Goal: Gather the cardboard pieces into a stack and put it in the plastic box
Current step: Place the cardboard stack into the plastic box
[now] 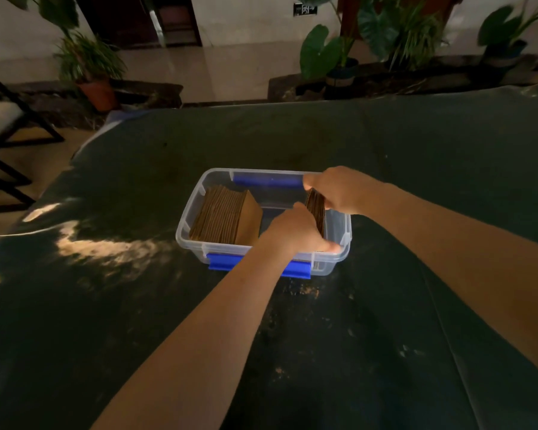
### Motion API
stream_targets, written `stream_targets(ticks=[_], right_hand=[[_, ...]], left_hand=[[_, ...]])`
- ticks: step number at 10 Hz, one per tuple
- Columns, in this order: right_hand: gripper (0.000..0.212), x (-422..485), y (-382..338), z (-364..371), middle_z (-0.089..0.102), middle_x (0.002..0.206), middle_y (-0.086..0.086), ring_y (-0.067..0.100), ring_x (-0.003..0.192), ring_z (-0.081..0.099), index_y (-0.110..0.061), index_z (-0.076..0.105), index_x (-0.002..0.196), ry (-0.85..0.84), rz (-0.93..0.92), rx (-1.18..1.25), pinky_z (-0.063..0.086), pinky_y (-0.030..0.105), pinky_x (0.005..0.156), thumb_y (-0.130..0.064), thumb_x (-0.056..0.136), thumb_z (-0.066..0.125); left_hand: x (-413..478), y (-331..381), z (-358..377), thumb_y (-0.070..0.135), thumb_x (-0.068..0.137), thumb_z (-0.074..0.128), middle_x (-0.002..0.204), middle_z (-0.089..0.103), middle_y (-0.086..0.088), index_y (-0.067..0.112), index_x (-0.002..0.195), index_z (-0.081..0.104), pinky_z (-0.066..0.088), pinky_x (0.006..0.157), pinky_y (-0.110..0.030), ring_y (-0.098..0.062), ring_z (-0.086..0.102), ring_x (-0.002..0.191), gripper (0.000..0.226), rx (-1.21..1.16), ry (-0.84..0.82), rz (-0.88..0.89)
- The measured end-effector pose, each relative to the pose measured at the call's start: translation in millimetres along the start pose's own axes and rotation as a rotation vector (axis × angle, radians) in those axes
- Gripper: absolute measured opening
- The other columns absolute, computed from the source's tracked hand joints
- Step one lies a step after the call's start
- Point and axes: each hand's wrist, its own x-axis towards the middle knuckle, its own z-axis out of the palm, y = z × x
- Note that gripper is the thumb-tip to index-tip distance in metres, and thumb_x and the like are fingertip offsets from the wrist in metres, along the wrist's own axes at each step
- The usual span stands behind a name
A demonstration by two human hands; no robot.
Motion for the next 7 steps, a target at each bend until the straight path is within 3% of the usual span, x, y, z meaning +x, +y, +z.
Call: stream_targets(ticks=[1,2,3,4,5,6,7], right_hand=[[0.032,-3,0,-10,0.062,0.107,0.01,0.024,0.086,0.058,-0.018,0.051,0.119,-0.104,0.062,-0.001,0.042,0.031,0.071,-0.015,0.088,0.057],[0.032,-1,-1,-18,0.062,0.111,0.007,0.023,0.093,0.057,-0.02,0.054,0.121,-0.171,0.082,-0.02,0.039,0.032,0.077,-0.013,0.09,0.052],[0.04,-5,-3,-25,0.058,0.122,0.006,0.024,0.104,0.057,-0.021,0.05,0.13,-0.211,0.106,0.029,0.041,0.031,0.081,-0.01,0.091,0.048],[0.04,-9,-4,-25,0.058,0.122,0.008,0.024,0.101,0.058,-0.019,0.05,0.13,-0.222,0.093,0.041,0.042,0.028,0.077,-0.009,0.092,0.047],[0.035,-12,-5,-16,0.058,0.116,0.011,0.022,0.087,0.056,-0.019,0.053,0.126,-0.203,0.072,-0.004,0.04,0.026,0.066,-0.013,0.093,0.045],[0.039,-15,-7,-15,0.051,0.122,0.013,0.025,0.096,0.051,-0.024,0.048,0.131,-0.15,0.117,-0.012,0.044,0.033,0.077,-0.017,0.093,0.044],[0.047,-23,-8,-15,0.046,0.135,0.012,0.03,0.117,0.044,-0.027,0.04,0.137,-0.091,0.111,0.056,0.04,0.042,0.094,-0.012,0.093,0.044]], left_hand=[[1,-1,-5,0.066,0.076,0.047,0.068,0.061,0.002,0.024,0.077,0.052,0.036,0.053,-0.022,-0.01,0.056,0.06,0.043,0.001,-0.083,0.009],[0,-2,-8,0.065,0.082,0.036,0.057,0.054,0.005,0.028,0.065,0.045,0.03,0.049,-0.022,-0.007,0.051,0.052,0.041,0.034,-0.098,-0.006],[3,0,-6,0.047,0.092,0.032,0.058,0.049,0.002,0.026,0.064,0.041,0.028,0.049,-0.021,-0.007,0.048,0.053,0.037,0.036,-0.097,-0.025],[5,0,-3,0.036,0.095,0.034,0.058,0.045,0.001,0.021,0.064,0.042,0.027,0.049,-0.022,-0.007,0.045,0.054,0.035,0.048,-0.077,-0.042],[8,-3,8,0.023,0.095,0.037,0.061,0.044,0.001,0.018,0.065,0.042,0.028,0.05,-0.021,-0.008,0.044,0.057,0.03,0.06,-0.057,-0.04],[7,-3,11,0.021,0.094,0.038,0.061,0.043,0.0,0.019,0.064,0.04,0.028,0.05,-0.02,-0.008,0.043,0.057,0.029,0.031,-0.005,-0.059],[0,-4,9,0.02,0.094,0.038,0.063,0.045,-0.001,0.017,0.064,0.04,0.03,0.051,-0.02,-0.009,0.043,0.056,0.03,-0.059,0.086,-0.076]])
